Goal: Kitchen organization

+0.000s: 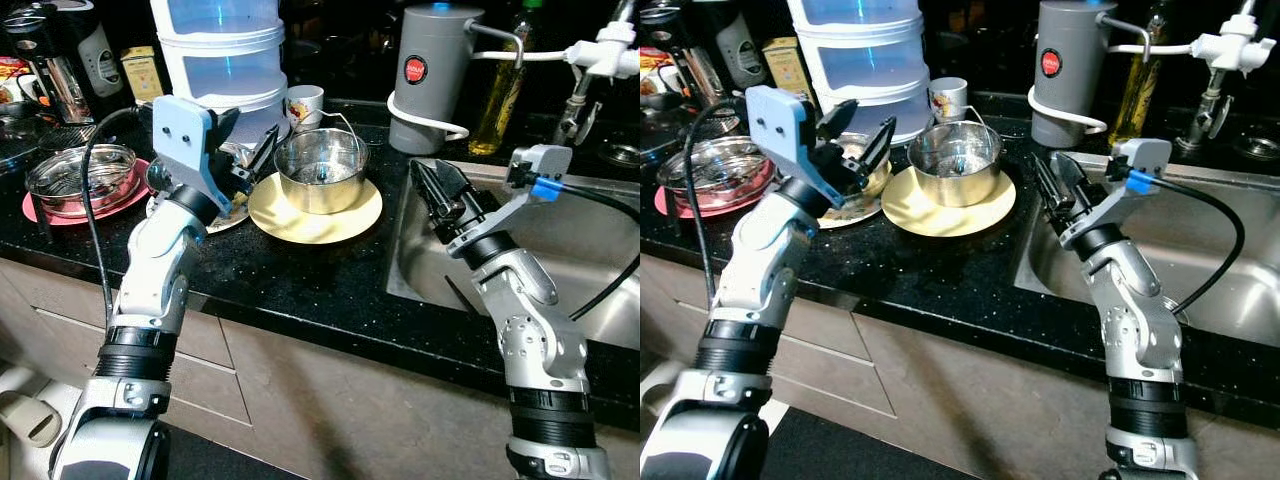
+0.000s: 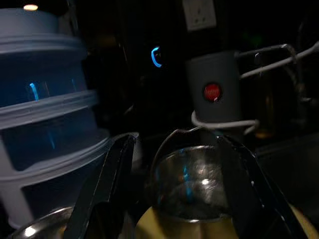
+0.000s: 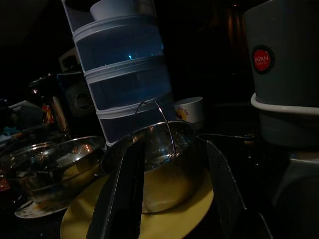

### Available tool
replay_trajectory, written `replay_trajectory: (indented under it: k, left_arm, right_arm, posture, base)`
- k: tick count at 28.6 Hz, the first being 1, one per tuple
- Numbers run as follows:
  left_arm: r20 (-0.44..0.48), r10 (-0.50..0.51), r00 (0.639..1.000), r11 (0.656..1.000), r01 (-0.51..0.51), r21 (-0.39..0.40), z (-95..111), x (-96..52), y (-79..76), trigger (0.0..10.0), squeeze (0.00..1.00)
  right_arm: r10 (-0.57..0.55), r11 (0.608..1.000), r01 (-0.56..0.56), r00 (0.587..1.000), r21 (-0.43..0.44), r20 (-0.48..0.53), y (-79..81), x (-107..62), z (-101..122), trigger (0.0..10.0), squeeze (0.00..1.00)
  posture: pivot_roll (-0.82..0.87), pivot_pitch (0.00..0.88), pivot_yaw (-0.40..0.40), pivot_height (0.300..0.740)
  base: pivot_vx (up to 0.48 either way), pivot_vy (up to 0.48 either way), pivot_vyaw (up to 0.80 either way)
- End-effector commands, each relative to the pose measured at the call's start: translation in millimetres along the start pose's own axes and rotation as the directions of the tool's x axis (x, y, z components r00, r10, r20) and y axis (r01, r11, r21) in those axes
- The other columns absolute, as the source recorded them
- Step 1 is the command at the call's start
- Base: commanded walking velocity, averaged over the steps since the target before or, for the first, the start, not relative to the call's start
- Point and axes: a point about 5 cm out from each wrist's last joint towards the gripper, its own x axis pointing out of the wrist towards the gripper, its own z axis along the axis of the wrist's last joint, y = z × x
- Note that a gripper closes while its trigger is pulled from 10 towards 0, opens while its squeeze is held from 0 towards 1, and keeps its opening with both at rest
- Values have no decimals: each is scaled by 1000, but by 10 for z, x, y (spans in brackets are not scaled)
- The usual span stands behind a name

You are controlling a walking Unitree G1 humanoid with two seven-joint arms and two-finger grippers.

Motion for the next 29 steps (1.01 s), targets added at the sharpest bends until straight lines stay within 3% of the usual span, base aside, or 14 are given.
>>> replay_trajectory:
  k: [1,5,11,23,29]
  left_arm:
    - [4,7,1000,1000,-8,20,15,24,99,10000,0]
    - [-3,36,999,999,-36,4,-17,63,202,10000,0]
    - [-8,39,999,999,-39,-33,-68,139,217,10000,0]
    - [7,-4,1000,998,4,-63,-74,233,108,10000,0]
    - [12,-9,1000,1000,9,-5,-139,154,-89,10000,0]
  right_arm:
    - [11,1000,-12,1000,-18,-21,31,-12,-2,10000,0]
    - [20,999,-21,999,-34,-26,42,-34,35,10000,0]
    - [18,999,-19,1000,-46,-23,57,-87,114,10000,0]
    - [13,999,-14,1000,-44,-22,118,-144,156,10000,0]
    - [2,1000,-3,999,-31,-36,125,-161,130,10000,0]
  posture:
    - [-121,0,10,740]
    - [-142,0,15,740]
    - [-165,16,26,740]
    - [-167,61,38,740]
    - [-150,67,39,740]
  base:
    - [0,0,0]
    - [0,0,0]
    - [0,0,-800]
    - [0,0,-58]
    - [0,0,0]
